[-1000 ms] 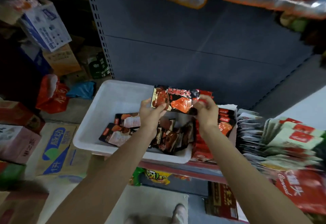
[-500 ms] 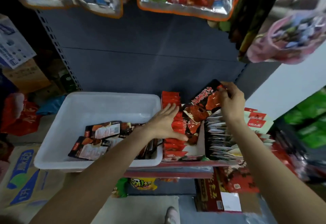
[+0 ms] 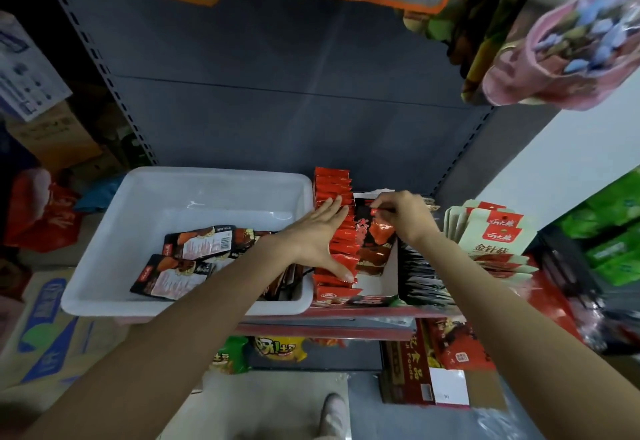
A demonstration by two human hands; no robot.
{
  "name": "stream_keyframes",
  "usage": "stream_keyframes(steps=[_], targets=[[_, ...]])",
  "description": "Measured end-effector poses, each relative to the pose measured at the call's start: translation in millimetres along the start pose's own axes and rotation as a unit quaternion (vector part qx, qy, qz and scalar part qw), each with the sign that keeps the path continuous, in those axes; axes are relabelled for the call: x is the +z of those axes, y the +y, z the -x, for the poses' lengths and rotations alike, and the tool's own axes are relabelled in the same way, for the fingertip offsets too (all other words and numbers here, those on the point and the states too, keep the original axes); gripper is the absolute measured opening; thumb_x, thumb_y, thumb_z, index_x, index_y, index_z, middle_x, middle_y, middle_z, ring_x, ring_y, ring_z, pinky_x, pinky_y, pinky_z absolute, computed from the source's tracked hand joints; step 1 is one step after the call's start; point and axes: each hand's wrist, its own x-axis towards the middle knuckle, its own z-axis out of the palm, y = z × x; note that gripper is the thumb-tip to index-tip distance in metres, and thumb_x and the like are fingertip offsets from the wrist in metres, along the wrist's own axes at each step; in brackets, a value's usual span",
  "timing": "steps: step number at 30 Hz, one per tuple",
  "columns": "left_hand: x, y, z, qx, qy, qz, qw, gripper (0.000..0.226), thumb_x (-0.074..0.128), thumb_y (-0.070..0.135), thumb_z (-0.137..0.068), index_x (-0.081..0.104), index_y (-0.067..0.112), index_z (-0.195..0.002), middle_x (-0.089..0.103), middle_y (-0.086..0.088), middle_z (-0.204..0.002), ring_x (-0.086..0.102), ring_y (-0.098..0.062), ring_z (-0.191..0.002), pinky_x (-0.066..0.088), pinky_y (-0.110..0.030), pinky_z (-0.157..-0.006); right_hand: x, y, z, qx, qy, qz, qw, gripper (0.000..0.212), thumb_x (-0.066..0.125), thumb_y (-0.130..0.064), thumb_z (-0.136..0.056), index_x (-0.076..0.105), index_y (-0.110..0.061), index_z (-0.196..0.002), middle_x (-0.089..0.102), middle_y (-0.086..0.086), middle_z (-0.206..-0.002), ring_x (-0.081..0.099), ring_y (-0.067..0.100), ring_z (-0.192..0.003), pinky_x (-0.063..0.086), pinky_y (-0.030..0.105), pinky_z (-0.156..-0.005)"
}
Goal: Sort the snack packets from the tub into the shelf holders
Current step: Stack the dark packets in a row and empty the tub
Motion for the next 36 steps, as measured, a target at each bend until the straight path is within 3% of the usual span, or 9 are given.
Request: stream_keyframes(steps=[6,10,14,18,20,25,30,33,36], targets=[[4.3,-1.4,-0.1,-0.001,0.007,0.007,1.000,0.127,0.070,0.066,-0.065,-0.014,0.019,-0.148,-0.027,0.002,-0.154,-0.024,-0.012,-0.141,-0.003,-0.035,-0.119,17.2,-3.2,2.6,-0.007,-0.011,0.126,0.992,0.021,0.056,-0.015,-0.090,0.068,-0.024,-0.104,0.071,0.005,-0.102,0.064,0.028,-0.096,0.053,0.036,-0.077],[4.0,-6.5,13.7,0.003,0.072,0.084,0.994,0.113,0.068,0.063,-0.068,0.001,0.024,-0.151,-0.014,0.008,-0.157,-0.012,-0.008,-0.144,0.003,-0.033,-0.117,20.5,-5.7,6.4,0.001,0.014,0.047,0.999,0.022,0.061,-0.014,-0.087,0.069,-0.018,-0.108,0.068,0.007,-0.109,0.063,0.026,-0.100,0.052,0.037,-0.084],[14.7,-39.4,44.5,-0.059,0.214,0.168,0.961,0.070,0.064,0.043,-0.085,0.035,0.018,-0.143,0.025,0.002,-0.154,0.023,-0.014,-0.141,0.022,-0.032,-0.114,23.8,-39.6,16.2,-0.048,0.104,-0.041,0.993,0.023,0.060,-0.011,-0.089,0.067,-0.011,-0.112,0.062,0.009,-0.112,0.059,0.022,-0.104,0.047,0.033,-0.093],[29.4,-94.5,81.7,-0.173,0.271,0.150,0.935,0.027,0.058,0.014,-0.091,0.062,0.010,-0.117,0.057,-0.008,-0.125,0.052,-0.024,-0.118,0.038,-0.028,-0.096,48.6,-94.5,17.7,-0.133,0.070,-0.067,0.986,0.027,0.054,-0.003,-0.089,0.065,-0.011,-0.113,0.059,0.006,-0.116,0.054,0.019,-0.109,0.039,0.023,-0.096],[37.6,-119.8,98.4,-0.228,0.256,0.139,0.929,0.027,0.057,0.010,-0.091,0.062,0.007,-0.118,0.055,-0.010,-0.129,0.053,-0.027,-0.118,0.040,-0.030,-0.098,68.9,-122.5,15.0,-0.156,0.032,-0.058,0.985,0.032,0.051,-0.002,-0.089,0.062,-0.011,-0.119,0.056,0.006,-0.123,0.051,0.019,-0.115,0.037,0.022,-0.097],[54.6,-174.0,124.9,-0.262,0.110,0.166,0.944,0.051,0.068,0.005,-0.082,0.050,0.003,-0.130,0.051,-0.021,-0.133,0.050,-0.034,-0.120,0.040,-0.041,-0.101,130.2,-170.9,7.4,-0.171,-0.127,0.004,0.977,0.044,0.053,-0.003,-0.089,0.048,-0.006,-0.133,0.044,0.014,-0.137,0.040,0.027,-0.127,0.034,0.030,-0.104],[59.0,-192.2,126.3,-0.298,-0.035,0.084,0.950,0.094,0.073,0.053,-0.073,0.032,0.006,-0.143,0.027,-0.015,-0.150,0.032,-0.034,-0.135,0.034,-0.040,-0.108,183.6,-173.8,-4.9,-0.164,-0.284,0.116,0.938,0.063,0.053,-0.026,-0.094,0.025,-0.008,-0.147,0.010,0.007,-0.158,0.006,0.021,-0.146,0.010,0.028,-0.115],[61.0,-186.4,118.0,-0.338,-0.076,0.047,0.937,0.084,0.067,0.059,-0.076,0.043,0.001,-0.131,0.043,-0.018,-0.134,0.042,-0.033,-0.122,0.041,-0.037,-0.093,202.2,-171.0,-4.2,-0.120,-0.332,0.107,0.930,0.077,0.060,-0.029,-0.089,0.016,-0.017,-0.150,0.001,0.005,-0.159,0.001,0.021,-0.146,0.013,0.029,-0.116],[57.4,-180.0,117.1,-0.307,-0.045,0.050,0.949,0.048,0.060,0.037,-0.089,0.056,-0.003,-0.115,0.055,-0.010,-0.092,0.051,-0.026,-0.094,0.041,-0.032,-0.076,207.4,-167.9,-6.0,-0.111,-0.325,0.107,0.933,0.079,0.065,-0.022,-0.086,0.018,-0.018,-0.150,0.002,0.005,-0.159,0.005,0.023,-0.146,0.017,0.032,-0.114]])
